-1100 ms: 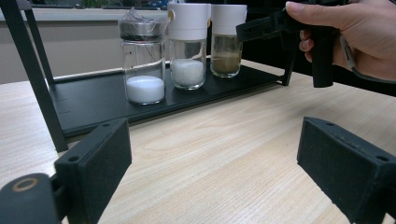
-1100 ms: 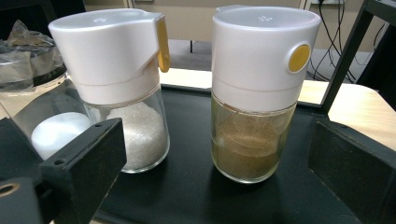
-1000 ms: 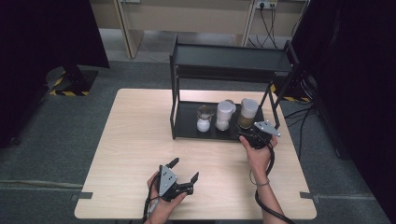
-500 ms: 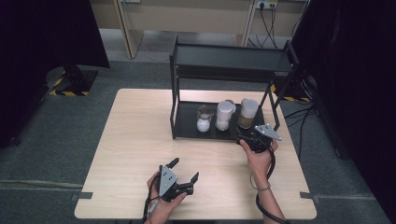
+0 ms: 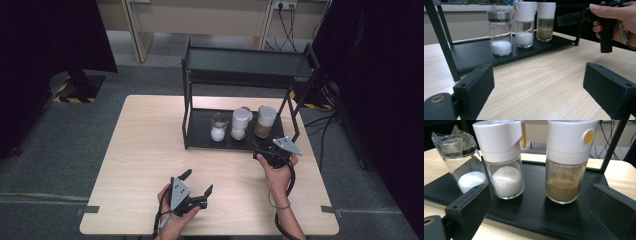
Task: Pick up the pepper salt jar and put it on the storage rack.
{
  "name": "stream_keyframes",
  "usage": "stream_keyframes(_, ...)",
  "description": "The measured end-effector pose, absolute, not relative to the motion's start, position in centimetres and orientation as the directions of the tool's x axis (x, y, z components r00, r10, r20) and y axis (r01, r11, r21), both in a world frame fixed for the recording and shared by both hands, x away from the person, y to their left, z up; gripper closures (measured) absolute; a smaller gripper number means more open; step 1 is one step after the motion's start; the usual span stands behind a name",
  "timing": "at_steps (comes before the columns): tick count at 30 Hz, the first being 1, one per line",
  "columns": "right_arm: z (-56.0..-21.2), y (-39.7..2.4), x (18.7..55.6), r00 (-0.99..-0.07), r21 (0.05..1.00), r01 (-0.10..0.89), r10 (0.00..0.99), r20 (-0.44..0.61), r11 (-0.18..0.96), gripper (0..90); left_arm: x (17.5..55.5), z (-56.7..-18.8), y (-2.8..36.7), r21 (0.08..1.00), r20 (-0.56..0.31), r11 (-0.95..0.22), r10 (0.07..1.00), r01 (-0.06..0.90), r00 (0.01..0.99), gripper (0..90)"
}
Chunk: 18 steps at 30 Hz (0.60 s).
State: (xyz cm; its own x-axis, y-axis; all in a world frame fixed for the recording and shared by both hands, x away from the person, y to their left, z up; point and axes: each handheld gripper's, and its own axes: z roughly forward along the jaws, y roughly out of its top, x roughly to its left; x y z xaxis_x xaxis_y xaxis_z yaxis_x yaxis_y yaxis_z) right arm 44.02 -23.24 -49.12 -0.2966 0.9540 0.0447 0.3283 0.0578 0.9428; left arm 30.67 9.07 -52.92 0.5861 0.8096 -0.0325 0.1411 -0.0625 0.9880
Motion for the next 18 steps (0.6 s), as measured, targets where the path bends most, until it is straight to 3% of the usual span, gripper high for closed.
stream_keyframes(18, -49.5, -23.3, 42.6, -0.324, 0.94, 0.334, 0.945, 0.049, 0.066, 4.3, 30.6, -52.9, 9.1, 0.988, -0.029, -0.065, 0.81, 0.139, 0.586, 9.5)
